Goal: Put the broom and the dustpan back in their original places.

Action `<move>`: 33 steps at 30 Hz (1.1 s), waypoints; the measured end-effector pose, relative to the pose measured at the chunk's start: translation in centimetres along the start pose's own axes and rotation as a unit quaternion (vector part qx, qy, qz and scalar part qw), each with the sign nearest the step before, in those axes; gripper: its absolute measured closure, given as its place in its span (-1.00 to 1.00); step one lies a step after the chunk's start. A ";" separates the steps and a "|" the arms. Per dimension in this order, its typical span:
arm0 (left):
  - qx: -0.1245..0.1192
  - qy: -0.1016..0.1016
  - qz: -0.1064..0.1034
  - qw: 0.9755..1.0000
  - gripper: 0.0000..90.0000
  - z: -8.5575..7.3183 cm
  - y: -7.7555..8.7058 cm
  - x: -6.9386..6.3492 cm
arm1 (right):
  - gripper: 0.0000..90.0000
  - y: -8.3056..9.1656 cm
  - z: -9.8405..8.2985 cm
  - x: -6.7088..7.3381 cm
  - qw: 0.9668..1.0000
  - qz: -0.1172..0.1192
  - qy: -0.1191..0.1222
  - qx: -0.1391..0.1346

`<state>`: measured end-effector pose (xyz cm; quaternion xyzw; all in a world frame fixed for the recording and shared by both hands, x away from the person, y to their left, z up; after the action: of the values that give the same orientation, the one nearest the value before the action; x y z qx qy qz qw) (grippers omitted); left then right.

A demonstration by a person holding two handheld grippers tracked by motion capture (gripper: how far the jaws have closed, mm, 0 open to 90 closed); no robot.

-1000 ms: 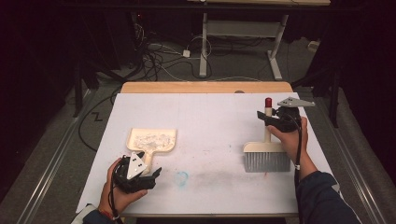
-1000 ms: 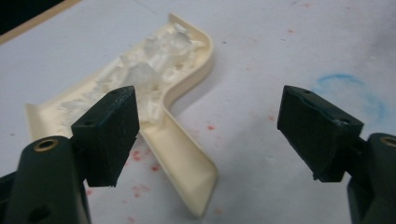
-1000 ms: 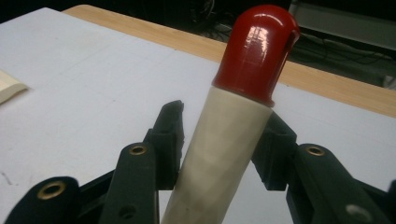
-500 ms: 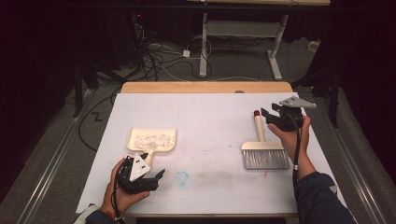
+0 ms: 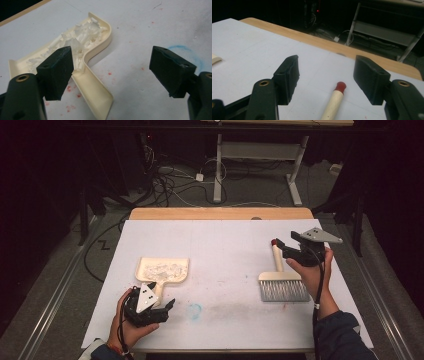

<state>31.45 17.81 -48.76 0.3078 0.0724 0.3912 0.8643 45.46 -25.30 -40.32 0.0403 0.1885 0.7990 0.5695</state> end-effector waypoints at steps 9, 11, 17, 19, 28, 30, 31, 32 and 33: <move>0.011 -0.005 -0.003 1.000 -0.59 -0.1 -0.3 -0.3 | -0.46 1.3 0.8 1.1 0.999 0.014 -0.002 -0.039; 0.011 -0.007 -0.003 1.000 -0.62 0.0 -0.3 -0.4 | -0.49 1.4 0.9 1.2 0.999 0.013 -0.001 -0.041; 0.011 -0.005 -0.001 1.000 -0.62 0.0 -0.2 -0.3 | -0.54 1.9 0.9 1.5 0.999 0.017 0.006 -0.041; 0.015 -0.009 0.001 1.000 -0.62 0.0 -0.2 -0.3 | -0.54 2.1 0.9 1.6 0.999 0.019 0.009 -0.042; 0.017 -0.016 0.003 1.000 -0.64 -0.1 -0.2 -0.4 | -0.51 3.4 1.2 2.8 0.998 0.037 0.035 -0.047; 0.019 -0.016 0.001 1.000 -0.64 -0.1 -0.3 -0.4 | -0.51 3.8 1.4 2.9 0.997 0.038 0.035 -0.051; 0.021 -0.017 0.001 1.000 -0.64 -0.1 -0.3 -0.5 | -0.51 3.9 1.4 2.9 0.997 0.041 0.034 -0.052; 0.024 -0.020 0.001 1.000 -0.64 -0.1 -0.3 -0.5 | -0.51 4.0 1.4 2.9 0.997 0.040 0.032 -0.051; 0.021 -0.028 0.002 0.999 -0.64 -0.1 -0.4 -0.5 | -0.51 4.1 1.4 2.9 0.997 0.038 0.033 -0.050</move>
<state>31.35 17.29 -49.10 0.3373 0.0555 0.3826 0.8583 41.19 -23.38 -38.02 -0.0074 0.1654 0.8297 0.5331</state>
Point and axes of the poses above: each handheld gripper's, and its own axes: y roughly backward along the jaws, z roughly out of its top, x roughly to its left, the point moved 4 cm from there along -y, roughly forward along the jaws, and after that the axes turned 7 degrees about -z, right-handed, at the moved point
